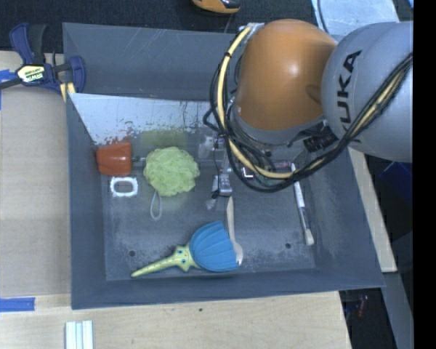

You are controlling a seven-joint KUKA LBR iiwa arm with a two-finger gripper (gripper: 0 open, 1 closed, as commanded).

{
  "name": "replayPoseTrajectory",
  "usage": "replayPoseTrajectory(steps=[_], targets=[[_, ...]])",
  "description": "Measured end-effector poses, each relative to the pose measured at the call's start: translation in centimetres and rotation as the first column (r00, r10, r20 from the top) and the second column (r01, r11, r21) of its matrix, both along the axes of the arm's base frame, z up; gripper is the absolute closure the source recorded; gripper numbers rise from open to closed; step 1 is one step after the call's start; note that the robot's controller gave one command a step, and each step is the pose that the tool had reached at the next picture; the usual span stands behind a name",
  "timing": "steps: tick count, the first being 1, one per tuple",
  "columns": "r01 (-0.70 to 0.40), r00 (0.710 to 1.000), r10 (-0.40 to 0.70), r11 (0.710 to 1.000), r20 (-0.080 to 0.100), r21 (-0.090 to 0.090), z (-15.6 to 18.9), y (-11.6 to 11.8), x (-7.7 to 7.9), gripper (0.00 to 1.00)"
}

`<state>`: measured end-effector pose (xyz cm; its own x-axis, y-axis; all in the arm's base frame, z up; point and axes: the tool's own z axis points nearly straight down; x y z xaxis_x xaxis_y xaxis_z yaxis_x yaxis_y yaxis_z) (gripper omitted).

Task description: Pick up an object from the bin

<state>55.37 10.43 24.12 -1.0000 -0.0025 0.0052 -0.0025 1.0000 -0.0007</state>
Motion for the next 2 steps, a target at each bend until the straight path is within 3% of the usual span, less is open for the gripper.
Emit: replayPoseTrajectory(steps=[1,2], targets=[[0.003,1.0,-0.003,1.0,0.009,0.002,0.5,-0.1,0.1,0.0],[-0.086,0.996,0.086,0.996,0.013,0.001,-8.1,0.5,3.8,0.0]])
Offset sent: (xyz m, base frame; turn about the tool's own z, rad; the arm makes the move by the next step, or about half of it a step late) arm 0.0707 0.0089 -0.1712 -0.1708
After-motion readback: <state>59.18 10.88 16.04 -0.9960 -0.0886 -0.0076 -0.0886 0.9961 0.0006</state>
